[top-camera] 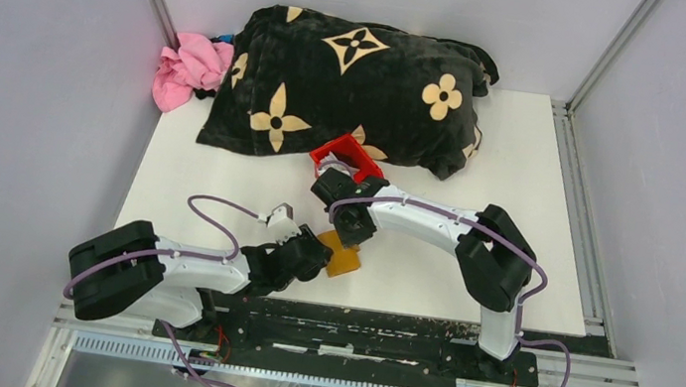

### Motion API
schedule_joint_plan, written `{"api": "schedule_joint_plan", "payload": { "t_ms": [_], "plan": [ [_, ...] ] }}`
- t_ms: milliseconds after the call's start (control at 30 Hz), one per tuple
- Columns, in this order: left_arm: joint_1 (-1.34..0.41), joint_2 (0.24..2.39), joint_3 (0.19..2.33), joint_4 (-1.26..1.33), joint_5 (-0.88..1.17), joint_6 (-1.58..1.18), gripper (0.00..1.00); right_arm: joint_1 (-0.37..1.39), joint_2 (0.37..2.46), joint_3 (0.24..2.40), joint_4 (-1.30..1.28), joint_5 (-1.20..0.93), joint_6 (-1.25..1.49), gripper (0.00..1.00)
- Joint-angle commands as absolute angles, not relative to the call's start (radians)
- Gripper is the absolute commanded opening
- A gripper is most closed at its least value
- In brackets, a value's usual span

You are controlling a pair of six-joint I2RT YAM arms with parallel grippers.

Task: Put the credit cards into the card holder
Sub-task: Close the card holder at the center of the board.

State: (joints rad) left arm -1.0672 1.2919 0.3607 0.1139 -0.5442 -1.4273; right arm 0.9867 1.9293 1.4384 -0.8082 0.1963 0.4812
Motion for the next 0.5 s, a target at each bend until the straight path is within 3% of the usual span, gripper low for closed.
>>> {"api": "schedule_joint_plan", "payload": {
  "t_ms": [0,467],
  "plan": [
    [-1.072,1.312,0.349,0.084,-0.534,-1.391,0.43,0.994,1.928,1.462,-0.812,0.225,0.484,0.26],
    [-1.075,1.328,0.35,0.094,-0.53,-1.393,0.44,1.009,1.901,1.475,-0.822,0.239,0.484,0.21]
  ]
}}
